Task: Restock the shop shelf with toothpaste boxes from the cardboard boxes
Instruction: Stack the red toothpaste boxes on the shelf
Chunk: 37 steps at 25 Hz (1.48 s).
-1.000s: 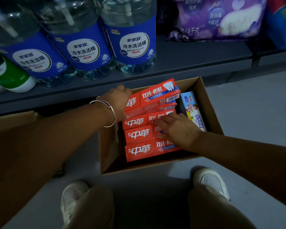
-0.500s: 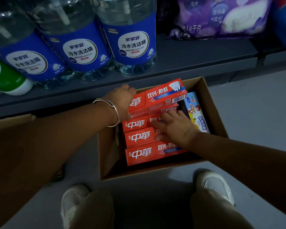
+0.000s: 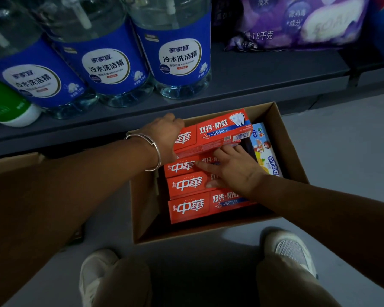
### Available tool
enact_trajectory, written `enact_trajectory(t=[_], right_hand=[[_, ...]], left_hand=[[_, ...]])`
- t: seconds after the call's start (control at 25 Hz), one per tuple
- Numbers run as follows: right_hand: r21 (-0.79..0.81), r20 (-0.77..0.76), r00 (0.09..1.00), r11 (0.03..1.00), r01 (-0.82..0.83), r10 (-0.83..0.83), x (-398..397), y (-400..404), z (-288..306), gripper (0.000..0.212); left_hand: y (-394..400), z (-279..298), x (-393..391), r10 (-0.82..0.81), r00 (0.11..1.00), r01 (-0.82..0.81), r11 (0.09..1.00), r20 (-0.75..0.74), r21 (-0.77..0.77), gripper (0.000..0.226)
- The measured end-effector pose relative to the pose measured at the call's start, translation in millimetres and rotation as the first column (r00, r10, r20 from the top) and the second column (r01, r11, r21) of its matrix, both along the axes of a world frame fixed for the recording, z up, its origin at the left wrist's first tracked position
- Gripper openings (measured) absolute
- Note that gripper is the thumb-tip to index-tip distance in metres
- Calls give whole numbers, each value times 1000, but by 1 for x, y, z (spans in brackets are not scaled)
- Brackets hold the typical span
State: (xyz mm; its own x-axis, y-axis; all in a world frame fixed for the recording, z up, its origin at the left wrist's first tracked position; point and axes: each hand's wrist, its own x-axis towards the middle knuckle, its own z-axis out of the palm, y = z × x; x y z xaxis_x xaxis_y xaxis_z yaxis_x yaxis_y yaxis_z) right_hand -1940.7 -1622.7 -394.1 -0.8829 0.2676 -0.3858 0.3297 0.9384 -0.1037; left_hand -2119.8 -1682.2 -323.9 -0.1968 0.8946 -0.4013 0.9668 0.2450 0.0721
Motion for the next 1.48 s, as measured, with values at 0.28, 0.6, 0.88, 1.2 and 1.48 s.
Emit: enact_trajectory(t=[0.28,0.6,0.88,1.2,1.48], right_hand=[[37,29,997,997,-71,70,-3,-3,-4,68],[24,35,999,999,-30,29,-8,-13,-7,71],[146,-47,996,987,-67,74,1,-34,36,69],[379,-484,850,925,-12,209,24,-43,167,82],[586,-564,748,807,65,349,7,-29,285,85]], left_hand=[[0,-4,1,-17,1000,17,1000,9,3,69],[-2,-1,-3,-29,999,28,999,24,17,68],[-21,50,-4,-69,997,71,994,-31,81,62],[-57,197,-6,-27,993,61,950,-117,306,54],[-61,323,-27,5,976,86,909,-218,408,47]])
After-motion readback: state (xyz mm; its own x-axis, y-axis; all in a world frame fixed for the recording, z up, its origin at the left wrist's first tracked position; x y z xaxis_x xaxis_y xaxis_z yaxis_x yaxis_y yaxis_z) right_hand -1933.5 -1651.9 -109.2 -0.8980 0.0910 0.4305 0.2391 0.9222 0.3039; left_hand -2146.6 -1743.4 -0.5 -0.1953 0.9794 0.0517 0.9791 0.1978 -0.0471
